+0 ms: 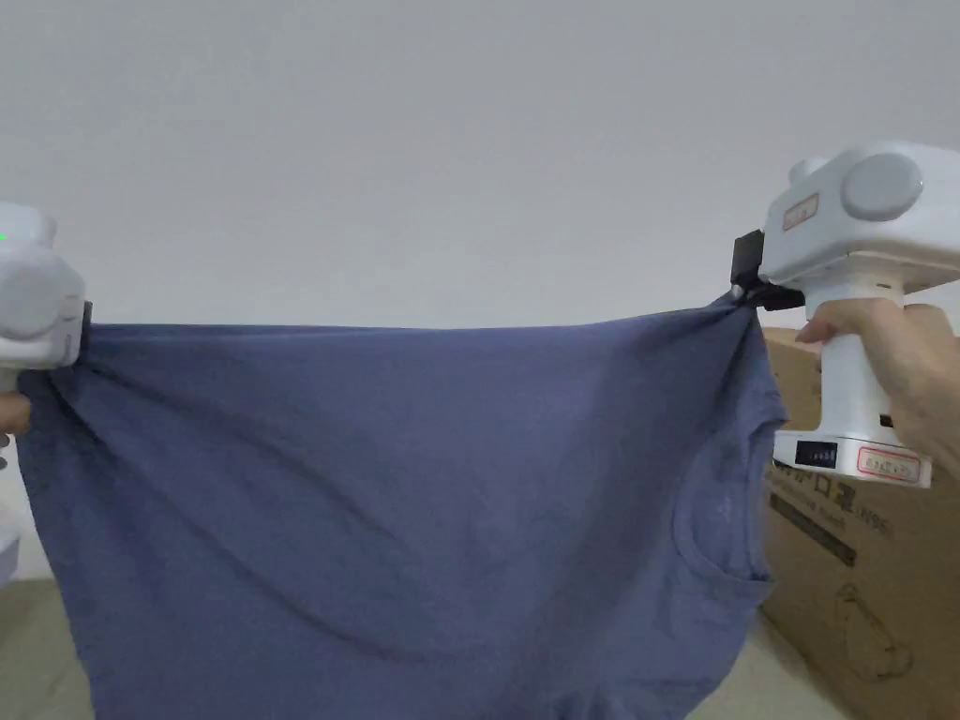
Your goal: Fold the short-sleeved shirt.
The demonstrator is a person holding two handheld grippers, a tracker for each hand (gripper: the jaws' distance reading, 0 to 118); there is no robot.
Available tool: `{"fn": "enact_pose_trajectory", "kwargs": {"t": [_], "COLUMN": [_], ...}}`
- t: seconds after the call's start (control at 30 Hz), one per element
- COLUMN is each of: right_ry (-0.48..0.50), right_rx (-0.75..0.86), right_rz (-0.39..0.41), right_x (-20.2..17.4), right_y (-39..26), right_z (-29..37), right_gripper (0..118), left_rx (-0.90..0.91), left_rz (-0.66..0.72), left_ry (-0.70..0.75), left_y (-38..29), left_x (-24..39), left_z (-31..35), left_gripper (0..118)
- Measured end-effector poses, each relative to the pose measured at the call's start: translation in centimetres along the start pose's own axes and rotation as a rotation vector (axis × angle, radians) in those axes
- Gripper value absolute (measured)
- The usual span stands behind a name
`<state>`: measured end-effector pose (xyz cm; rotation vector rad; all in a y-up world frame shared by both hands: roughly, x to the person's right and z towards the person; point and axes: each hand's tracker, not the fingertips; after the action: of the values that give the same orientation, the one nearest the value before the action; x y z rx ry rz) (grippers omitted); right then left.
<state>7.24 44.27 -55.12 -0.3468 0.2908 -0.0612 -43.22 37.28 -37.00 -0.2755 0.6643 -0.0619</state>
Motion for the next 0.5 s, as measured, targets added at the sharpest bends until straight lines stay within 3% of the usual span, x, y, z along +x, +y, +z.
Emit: {"fn": "enact_pose_trajectory", "kwargs": {"t": [0.33,0.43,0.5], "right_ry": [-0.111,-0.057,-0.106], "right_rx": [-0.446,-0.559,-0.635], "right_rz": [0.097,0.012,0.049], "right_x": [1.6,2.7,3.1], "right_y": [-21.1,-27.2,-31.1], "right_z": [-14.7,-17.1,-18.6], "right_gripper": [4,4,4], "left_rx": [-0.373,-0.459,-0.533], "left_rz": [-0.112,-0.163,-0.150], "left_ry": [-0.023,-0.002,-0.013], "left_y": [-22.6,-29.3,-32.7], "left_x": [7.5,9.1,9.2], "left_z": [-8.3,-9.3,-10.2], "left_gripper": [5,5,5]}}
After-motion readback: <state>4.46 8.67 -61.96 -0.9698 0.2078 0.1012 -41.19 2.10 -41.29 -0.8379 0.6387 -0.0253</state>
